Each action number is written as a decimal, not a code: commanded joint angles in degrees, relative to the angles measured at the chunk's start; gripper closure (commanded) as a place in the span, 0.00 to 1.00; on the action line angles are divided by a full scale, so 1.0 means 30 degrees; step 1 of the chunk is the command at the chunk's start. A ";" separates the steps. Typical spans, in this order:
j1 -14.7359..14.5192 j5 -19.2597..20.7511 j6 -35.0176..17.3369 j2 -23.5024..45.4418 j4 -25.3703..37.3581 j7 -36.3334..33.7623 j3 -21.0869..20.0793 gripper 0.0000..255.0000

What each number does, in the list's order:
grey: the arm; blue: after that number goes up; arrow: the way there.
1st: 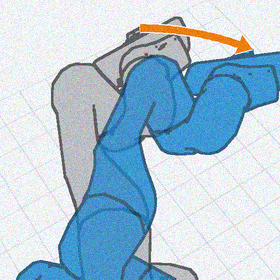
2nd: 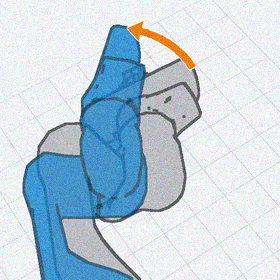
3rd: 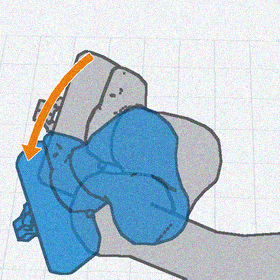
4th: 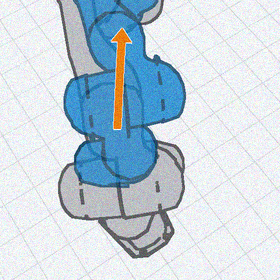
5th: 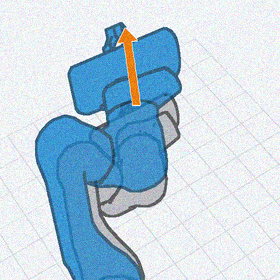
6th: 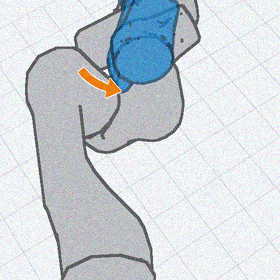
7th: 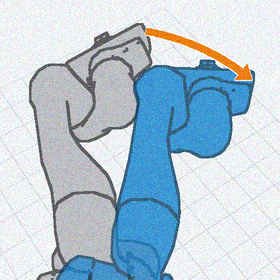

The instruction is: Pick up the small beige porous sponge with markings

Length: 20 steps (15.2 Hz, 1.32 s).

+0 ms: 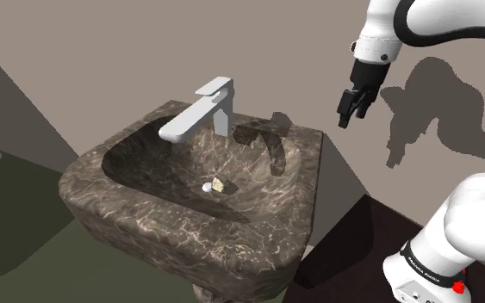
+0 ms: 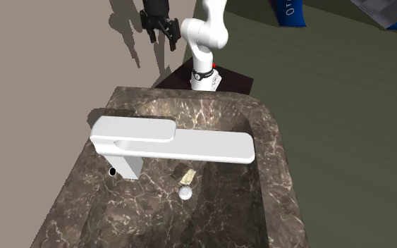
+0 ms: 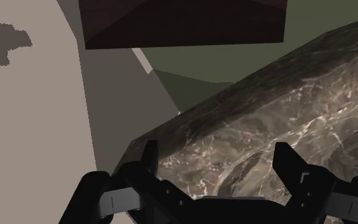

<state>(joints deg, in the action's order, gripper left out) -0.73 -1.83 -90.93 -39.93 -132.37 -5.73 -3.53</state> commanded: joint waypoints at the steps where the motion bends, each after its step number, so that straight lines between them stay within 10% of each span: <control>1: -0.0177 -0.0452 -0.1007 0.0885 -0.0120 -0.0573 -0.0462 0.00; 20: -0.1339 -0.1830 -0.9094 1.2427 0.3477 -0.4686 -0.3628 0.00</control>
<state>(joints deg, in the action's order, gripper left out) -4.47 -7.42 -116.95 -4.85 -122.98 -18.95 -13.95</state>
